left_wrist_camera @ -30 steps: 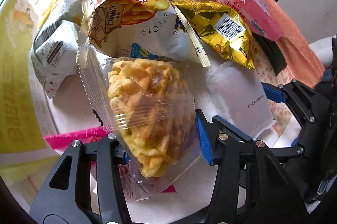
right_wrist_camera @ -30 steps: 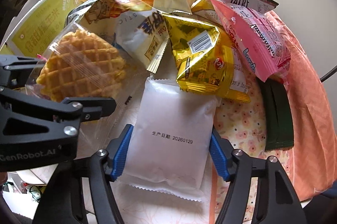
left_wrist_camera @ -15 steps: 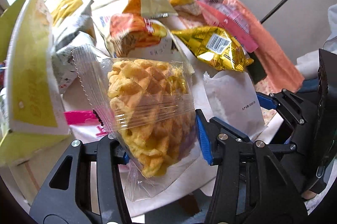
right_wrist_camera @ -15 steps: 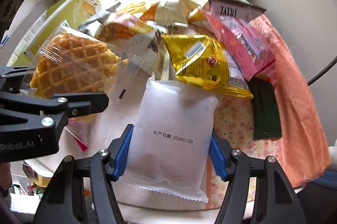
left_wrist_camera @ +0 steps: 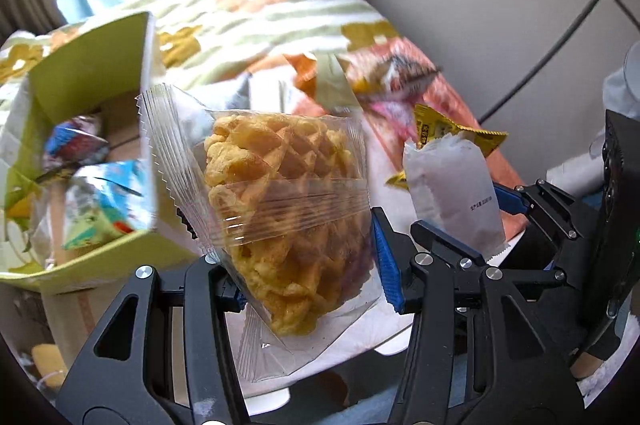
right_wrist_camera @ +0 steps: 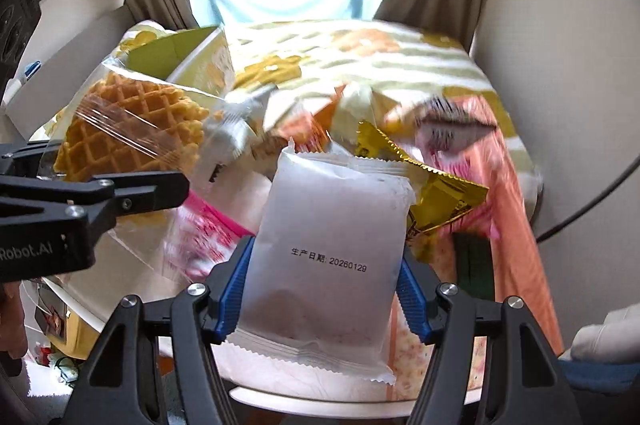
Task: Organize snacks
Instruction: 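Carry both packs over the yellow box and open both tools to drop them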
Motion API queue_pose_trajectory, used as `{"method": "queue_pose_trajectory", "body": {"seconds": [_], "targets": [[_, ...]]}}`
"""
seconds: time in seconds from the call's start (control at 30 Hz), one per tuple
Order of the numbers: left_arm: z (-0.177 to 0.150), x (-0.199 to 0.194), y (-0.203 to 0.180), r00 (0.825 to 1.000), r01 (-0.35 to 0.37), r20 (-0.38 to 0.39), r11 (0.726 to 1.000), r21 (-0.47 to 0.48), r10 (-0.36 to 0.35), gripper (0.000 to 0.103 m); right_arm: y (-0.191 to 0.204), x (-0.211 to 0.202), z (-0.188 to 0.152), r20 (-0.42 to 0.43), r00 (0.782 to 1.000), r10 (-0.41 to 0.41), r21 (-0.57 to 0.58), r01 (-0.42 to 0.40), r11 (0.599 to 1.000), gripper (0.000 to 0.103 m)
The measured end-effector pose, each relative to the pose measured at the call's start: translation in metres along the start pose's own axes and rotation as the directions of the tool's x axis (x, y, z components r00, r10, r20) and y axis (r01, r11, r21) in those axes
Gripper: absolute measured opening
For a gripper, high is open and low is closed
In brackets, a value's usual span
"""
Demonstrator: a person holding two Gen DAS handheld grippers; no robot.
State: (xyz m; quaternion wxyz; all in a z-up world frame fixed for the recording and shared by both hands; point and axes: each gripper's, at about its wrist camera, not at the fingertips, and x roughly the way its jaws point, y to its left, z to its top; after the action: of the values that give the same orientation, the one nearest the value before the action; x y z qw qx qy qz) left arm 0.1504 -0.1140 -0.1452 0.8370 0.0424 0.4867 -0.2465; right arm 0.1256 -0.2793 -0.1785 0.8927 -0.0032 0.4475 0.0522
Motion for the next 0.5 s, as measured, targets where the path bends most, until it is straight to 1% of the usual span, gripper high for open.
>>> {"method": "queue_pose_trajectory", "body": {"seconds": [0.1, 0.17, 0.23, 0.3, 0.37, 0.5], "targets": [[0.006, -0.015, 0.013, 0.999, -0.011, 0.038, 1.0, -0.013, 0.011, 0.046, 0.012, -0.009, 0.012, 0.035, 0.999, 0.001, -0.019, -0.001, 1.0, 0.061], [0.009, -0.025, 0.022, 0.998, -0.017, 0.061, 1.0, -0.022, 0.019, 0.046, 0.018, -0.011, 0.02, 0.044, 0.999, 0.032, 0.003, -0.032, 0.999, 0.061], [0.013, -0.037, 0.032, 0.996, -0.024, 0.084, 0.999, -0.035, 0.027, 0.046, 0.028, -0.015, 0.025, 0.055, 0.998, 0.023, -0.009, -0.023, 1.0, 0.061], [0.015, -0.046, 0.041, 0.995, -0.028, 0.099, 0.999, -0.042, 0.032, 0.046, 0.035, -0.017, 0.028, 0.062, 0.997, 0.038, -0.004, -0.038, 0.999, 0.061], [0.017, -0.051, 0.05, 0.993, -0.039, 0.106, 0.998, -0.046, 0.043, 0.046, 0.042, -0.011, 0.031, 0.039, 0.996, 0.075, 0.015, -0.076, 0.997, 0.061], [0.018, -0.052, 0.065, 0.994, -0.051, 0.097, 0.997, -0.052, 0.056, 0.046, 0.05, 0.006, 0.022, -0.016, 0.994, 0.106, 0.061, -0.104, 0.993, 0.061]]}}
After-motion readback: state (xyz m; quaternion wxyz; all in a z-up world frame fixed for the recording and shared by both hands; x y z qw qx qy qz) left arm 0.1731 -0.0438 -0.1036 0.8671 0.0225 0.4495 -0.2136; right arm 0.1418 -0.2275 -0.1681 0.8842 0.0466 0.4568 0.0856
